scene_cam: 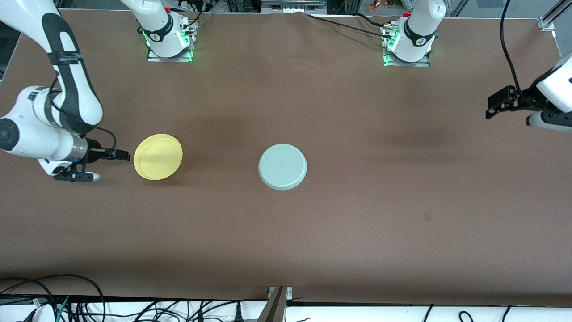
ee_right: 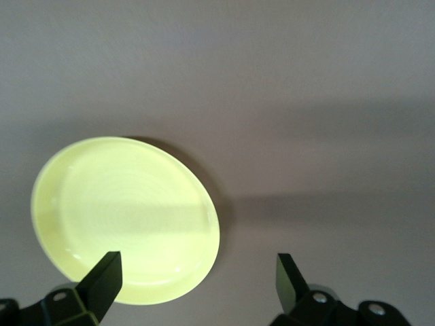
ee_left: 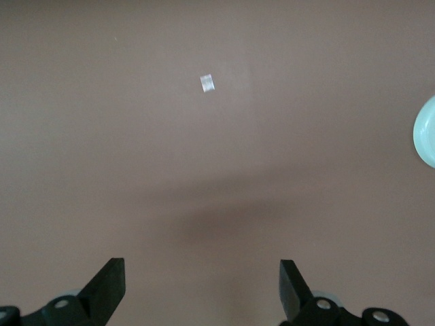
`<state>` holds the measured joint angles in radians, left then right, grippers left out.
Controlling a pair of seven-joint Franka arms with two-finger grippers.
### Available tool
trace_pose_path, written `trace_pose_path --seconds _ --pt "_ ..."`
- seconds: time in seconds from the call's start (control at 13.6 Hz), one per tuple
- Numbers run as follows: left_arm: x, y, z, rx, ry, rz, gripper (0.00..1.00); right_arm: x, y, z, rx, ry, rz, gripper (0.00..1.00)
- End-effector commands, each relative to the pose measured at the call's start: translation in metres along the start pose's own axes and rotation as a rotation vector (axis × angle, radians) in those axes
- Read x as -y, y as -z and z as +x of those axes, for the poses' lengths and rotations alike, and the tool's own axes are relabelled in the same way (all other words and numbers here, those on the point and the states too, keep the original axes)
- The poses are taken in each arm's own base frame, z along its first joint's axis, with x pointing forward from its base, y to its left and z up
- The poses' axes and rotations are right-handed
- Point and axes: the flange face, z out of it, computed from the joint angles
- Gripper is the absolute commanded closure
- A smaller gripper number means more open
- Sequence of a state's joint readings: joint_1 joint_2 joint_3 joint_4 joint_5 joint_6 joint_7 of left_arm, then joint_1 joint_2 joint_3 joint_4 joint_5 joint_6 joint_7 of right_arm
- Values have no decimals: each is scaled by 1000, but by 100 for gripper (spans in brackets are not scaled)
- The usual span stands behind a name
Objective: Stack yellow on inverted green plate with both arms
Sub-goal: 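Reach the right gripper to the rim of the yellow plate and grasp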
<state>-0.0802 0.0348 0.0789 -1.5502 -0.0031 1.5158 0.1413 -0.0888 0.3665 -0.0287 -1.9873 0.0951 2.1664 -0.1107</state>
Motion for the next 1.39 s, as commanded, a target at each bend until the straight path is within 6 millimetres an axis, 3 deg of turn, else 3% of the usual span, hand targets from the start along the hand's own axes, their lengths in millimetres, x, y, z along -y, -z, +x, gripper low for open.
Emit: trace_pose_path --seconds 0.0,0.22,0.29,0.44,0.59,0.66,0.88,1.03,1.17,1.32 --pt "9 0 -10 15 27 -55 0 -3 -35 -17 -13 -5 54 0" --pt "4 2 -10 13 70 -54 0 -18 -76 -12 -6 43 50 26" --pt "6 8 -10 2 91 -51 0 -16 -76 -11 -4 46 50 36" --pt "8 10 -4 -12 100 -51 0 -17 -78 -12 -3 45 50 69" --pt "20 7 -3 -7 119 -51 0 -18 -89 -11 12 43 51 79" --pt "20 8 2 -11 119 -49 0 -18 -88 -11 10 42 52 99" --pt "18 12 5 -21 120 -49 0 -17 -85 -7 10 30 57 100" --pt "18 31 4 -61 120 -42 0 -6 -68 -4 -17 43 58 100" --pt "20 19 13 -43 122 -44 0 8 -37 9 -71 76 61 100" --pt "19 26 23 -62 120 -37 0 52 3 25 -60 140 94 100"
